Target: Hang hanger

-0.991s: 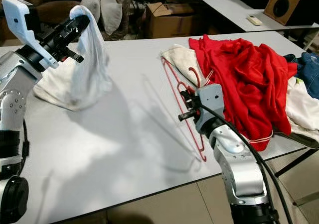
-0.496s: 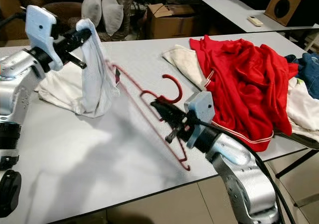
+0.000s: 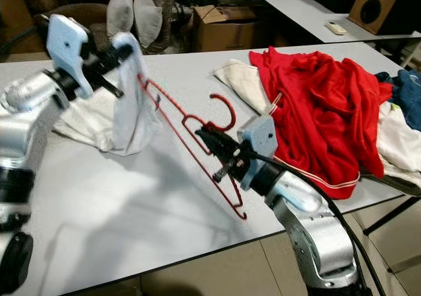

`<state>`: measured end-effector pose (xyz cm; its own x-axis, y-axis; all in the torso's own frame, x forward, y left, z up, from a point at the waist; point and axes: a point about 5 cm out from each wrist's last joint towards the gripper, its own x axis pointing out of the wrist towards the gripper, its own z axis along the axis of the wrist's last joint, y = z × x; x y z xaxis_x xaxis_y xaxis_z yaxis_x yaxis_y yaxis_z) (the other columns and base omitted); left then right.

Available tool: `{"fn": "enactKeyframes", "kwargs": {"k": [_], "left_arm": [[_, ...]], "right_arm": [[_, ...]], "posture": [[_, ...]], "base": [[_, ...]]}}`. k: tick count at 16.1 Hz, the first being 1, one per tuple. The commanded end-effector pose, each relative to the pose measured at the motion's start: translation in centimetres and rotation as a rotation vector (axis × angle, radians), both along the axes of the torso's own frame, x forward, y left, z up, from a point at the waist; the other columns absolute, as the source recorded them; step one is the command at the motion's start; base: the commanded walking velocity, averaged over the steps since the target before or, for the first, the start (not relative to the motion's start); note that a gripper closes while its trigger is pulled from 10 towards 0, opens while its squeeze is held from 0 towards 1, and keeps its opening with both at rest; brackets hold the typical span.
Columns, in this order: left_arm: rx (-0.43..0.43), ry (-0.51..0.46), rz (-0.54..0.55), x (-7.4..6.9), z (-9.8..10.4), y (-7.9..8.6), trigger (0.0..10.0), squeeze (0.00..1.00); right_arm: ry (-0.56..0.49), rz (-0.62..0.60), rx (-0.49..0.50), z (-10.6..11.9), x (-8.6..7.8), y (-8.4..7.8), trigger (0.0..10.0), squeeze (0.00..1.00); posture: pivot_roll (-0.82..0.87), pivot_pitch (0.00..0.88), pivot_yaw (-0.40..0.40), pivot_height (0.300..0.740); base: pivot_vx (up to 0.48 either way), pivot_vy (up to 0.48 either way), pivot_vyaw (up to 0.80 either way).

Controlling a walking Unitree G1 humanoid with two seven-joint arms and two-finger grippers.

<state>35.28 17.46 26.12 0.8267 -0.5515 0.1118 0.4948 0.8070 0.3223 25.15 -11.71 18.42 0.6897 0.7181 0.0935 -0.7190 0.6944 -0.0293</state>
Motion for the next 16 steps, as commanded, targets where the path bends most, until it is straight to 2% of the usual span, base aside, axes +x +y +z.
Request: {"fn": "enactKeyframes", "kwargs": {"k": [1,5,9,13,15,16], "left_arm": [[-0.015,0.003,-0.035,-0.6,0.0,-0.6,0.0,0.00],[-0.014,0.025,-0.024,-1.0,-0.7,-0.7,0.0,0.00],[0.004,0.029,0.079,-1.0,-1.0,0.7,0.0,0.00],[0.018,0.012,0.141,-0.8,-0.4,2.3,0.0,0.00],[0.046,0.014,0.149,-0.8,0.0,3.4,0.0,0.00],[0.053,0.017,0.126,-1.0,0.0,3.4,0.0,0.00]], "right_arm": [[-0.026,0.002,-0.020,0.2,0.3,0.2,10.0,0.00],[-0.072,-0.013,-0.056,0.5,1.1,0.8,10.0,0.00],[-0.120,-0.056,-0.109,0.8,1.3,1.1,10.0,0.00],[-0.029,-0.127,-0.195,-1.0,1.1,1.0,10.0,0.00],[-0.002,-0.174,-0.176,-1.4,0.8,0.3,10.0,0.00],[0.006,-0.191,-0.173,-1.5,0.9,-0.1,10.0,0.00]], "posture": [[-0.08,0.000,-0.025,0.740],[-0.07,0.000,-0.026,0.740],[-0.07,0.000,-0.027,0.740],[-0.07,0.000,-0.010,0.740],[-0.08,0.000,0.010,0.740],[-0.08,0.000,0.015,0.740]], "base": [[0.000,0.000,0.00],[0.000,0.000,0.00],[0.000,0.000,0.00],[0.000,0.000,0.00],[0.000,0.000,0.00],[0.000,0.000,0.00]]}}
